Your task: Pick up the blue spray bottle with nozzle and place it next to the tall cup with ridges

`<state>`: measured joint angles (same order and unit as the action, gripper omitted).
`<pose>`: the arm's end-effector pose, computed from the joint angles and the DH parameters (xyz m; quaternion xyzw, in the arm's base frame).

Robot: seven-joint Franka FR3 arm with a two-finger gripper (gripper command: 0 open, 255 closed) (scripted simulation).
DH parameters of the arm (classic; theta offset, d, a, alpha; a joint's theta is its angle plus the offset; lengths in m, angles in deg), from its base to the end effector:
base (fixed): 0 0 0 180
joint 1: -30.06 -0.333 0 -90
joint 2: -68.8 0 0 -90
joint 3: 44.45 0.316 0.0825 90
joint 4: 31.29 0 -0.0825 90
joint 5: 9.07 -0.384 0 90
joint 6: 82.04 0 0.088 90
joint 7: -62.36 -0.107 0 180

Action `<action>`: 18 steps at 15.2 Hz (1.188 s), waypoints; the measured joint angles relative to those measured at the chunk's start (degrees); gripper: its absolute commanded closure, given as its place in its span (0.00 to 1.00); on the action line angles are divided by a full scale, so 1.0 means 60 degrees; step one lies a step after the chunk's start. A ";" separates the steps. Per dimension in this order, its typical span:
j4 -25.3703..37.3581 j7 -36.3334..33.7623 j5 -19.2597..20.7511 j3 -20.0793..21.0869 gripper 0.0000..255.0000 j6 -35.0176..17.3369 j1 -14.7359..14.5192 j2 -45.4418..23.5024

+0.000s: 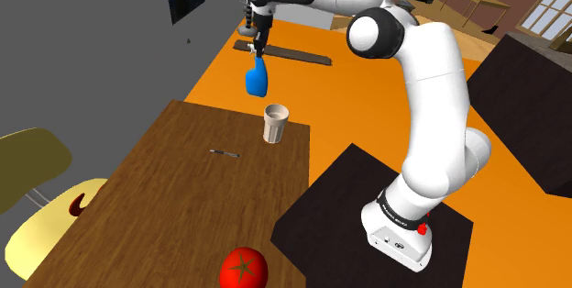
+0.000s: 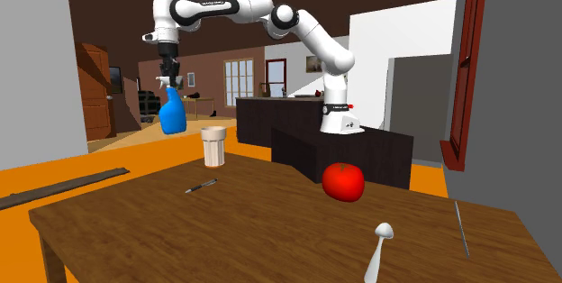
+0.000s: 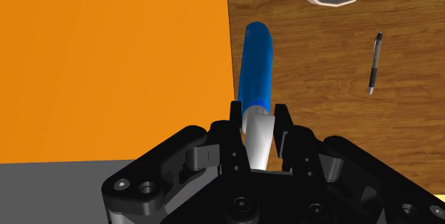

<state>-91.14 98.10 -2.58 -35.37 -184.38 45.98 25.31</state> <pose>0.7433 -0.1383 0.3925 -0.9705 -0.2410 0.0048 0.0011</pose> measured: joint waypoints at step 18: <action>-0.1315 -0.0076 0.0092 -0.0063 1.00 -0.1884 0.0056 -0.0578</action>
<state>-99.03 97.64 -2.03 -35.75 -195.68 46.32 21.85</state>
